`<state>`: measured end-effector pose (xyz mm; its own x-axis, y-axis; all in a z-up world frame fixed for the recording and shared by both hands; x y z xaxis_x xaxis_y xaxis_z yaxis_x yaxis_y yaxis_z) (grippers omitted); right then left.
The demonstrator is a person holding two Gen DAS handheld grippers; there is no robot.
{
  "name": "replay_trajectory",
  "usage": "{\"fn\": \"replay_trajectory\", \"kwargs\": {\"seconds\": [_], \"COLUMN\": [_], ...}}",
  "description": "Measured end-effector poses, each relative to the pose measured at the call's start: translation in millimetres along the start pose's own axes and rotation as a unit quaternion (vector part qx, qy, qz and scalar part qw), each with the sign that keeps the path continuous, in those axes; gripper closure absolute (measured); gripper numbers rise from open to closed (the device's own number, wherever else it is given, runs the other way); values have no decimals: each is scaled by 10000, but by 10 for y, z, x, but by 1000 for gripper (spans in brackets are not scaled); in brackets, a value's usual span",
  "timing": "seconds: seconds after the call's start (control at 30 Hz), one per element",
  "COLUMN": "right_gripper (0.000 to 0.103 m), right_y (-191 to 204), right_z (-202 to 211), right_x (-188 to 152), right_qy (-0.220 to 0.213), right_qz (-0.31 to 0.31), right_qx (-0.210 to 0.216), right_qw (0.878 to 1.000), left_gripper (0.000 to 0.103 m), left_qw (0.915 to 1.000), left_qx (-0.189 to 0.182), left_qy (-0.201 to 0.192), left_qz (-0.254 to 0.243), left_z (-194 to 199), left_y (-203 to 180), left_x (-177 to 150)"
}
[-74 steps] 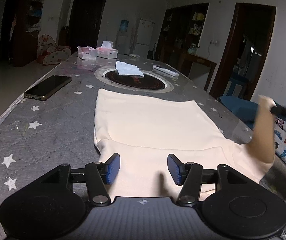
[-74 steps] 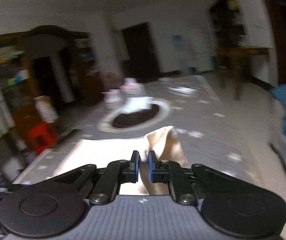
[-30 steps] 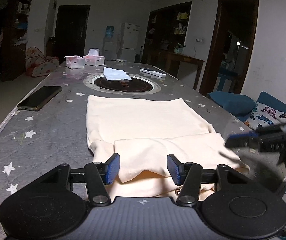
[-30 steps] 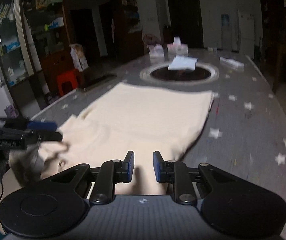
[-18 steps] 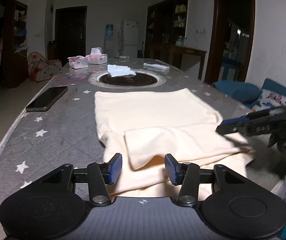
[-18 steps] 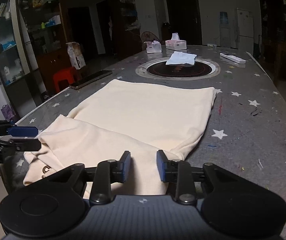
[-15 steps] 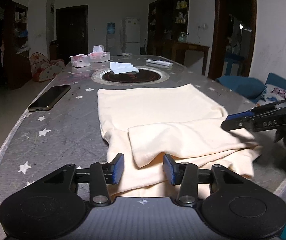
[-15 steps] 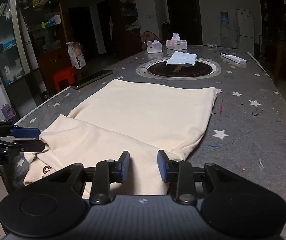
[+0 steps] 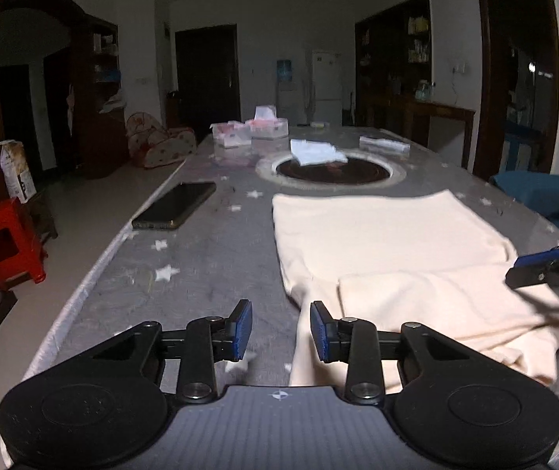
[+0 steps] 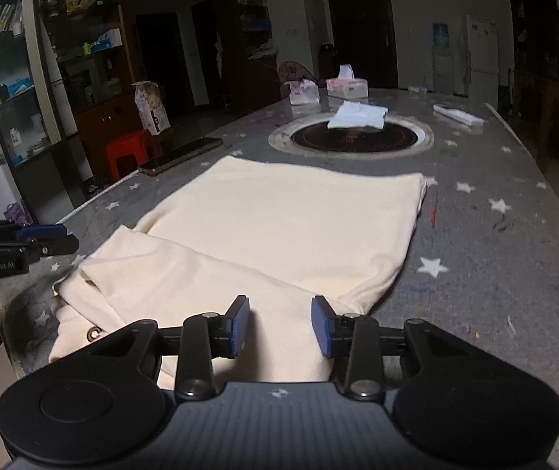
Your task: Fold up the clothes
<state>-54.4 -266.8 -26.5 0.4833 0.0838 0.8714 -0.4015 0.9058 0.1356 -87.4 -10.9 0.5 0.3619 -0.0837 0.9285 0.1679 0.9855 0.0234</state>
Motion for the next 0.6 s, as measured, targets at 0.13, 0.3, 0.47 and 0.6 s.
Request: {"fn": "replay_trajectory", "kwargs": {"seconds": [0.13, 0.3, 0.47, 0.6], "right_gripper": [68, 68, 65, 64], "right_y": [75, 217, 325, 328], "right_z": [-2, -59, -67, -21], "right_x": [68, 28, -104, -113], "right_qy": [-81, 17, 162, 170], "right_qz": [89, 218, 588, 631], "right_qx": [80, 250, 303, 321], "right_qw": [9999, 9994, 9977, 9973], "left_gripper": [68, 66, 66, 65], "left_qw": [9984, 9926, 9935, 9957], "left_qx": [-537, -1197, -1049, -818], "left_qy": [-70, 156, 432, 423], "left_qz": [151, 130, 107, 102], "left_z": [-47, -218, -299, -249], "left_y": [-222, -574, -482, -315], "left_x": [121, 35, -168, -175]}}
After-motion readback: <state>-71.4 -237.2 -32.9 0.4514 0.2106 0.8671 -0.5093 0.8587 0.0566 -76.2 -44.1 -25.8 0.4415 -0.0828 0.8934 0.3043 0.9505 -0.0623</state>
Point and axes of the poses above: each gripper's, at about its wrist camera, not at the fingertips, and z roughly against the way its jaws point, y to its left, x to its top, the point moved 8 cm from there along -z, roughly the way its jaws point, and after that the axes turned 8 degrees about -y, right-handed, at the moved point
